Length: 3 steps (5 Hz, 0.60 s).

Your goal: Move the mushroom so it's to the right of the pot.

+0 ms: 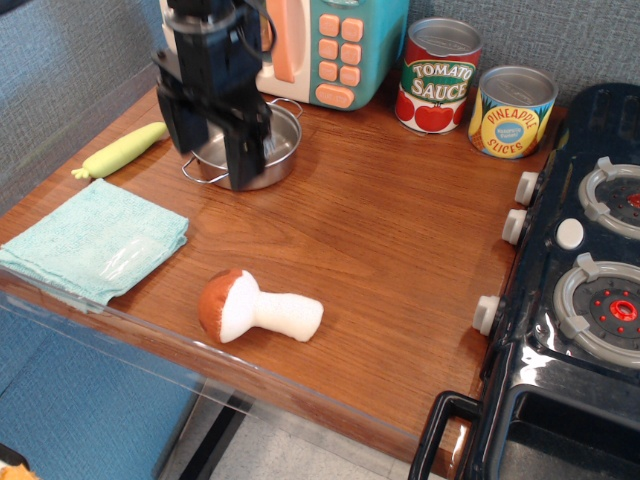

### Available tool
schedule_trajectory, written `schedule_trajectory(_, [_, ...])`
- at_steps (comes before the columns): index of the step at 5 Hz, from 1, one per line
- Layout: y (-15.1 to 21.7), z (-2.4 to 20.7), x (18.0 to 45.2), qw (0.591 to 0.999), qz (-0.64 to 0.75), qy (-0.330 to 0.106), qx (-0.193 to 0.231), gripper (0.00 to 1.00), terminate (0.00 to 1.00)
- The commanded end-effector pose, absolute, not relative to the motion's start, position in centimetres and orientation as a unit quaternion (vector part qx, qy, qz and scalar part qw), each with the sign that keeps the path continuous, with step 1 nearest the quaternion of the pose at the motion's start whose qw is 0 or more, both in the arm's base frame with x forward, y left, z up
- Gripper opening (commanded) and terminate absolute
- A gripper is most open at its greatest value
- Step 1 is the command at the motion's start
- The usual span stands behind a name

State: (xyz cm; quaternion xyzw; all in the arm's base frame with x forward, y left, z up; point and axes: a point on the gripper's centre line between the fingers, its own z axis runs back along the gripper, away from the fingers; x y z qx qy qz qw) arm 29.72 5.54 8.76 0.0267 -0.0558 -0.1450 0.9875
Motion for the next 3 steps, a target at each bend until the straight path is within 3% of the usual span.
schedule_trajectory(1, [3.4, 8.0, 23.4, 0.979, -0.2, -0.027, 0.027, 1.0, 0.0])
schedule_trajectory(3, [1.8, 4.0, 23.2, 0.977, -0.208, 0.012, 0.051, 1.0, 0.0])
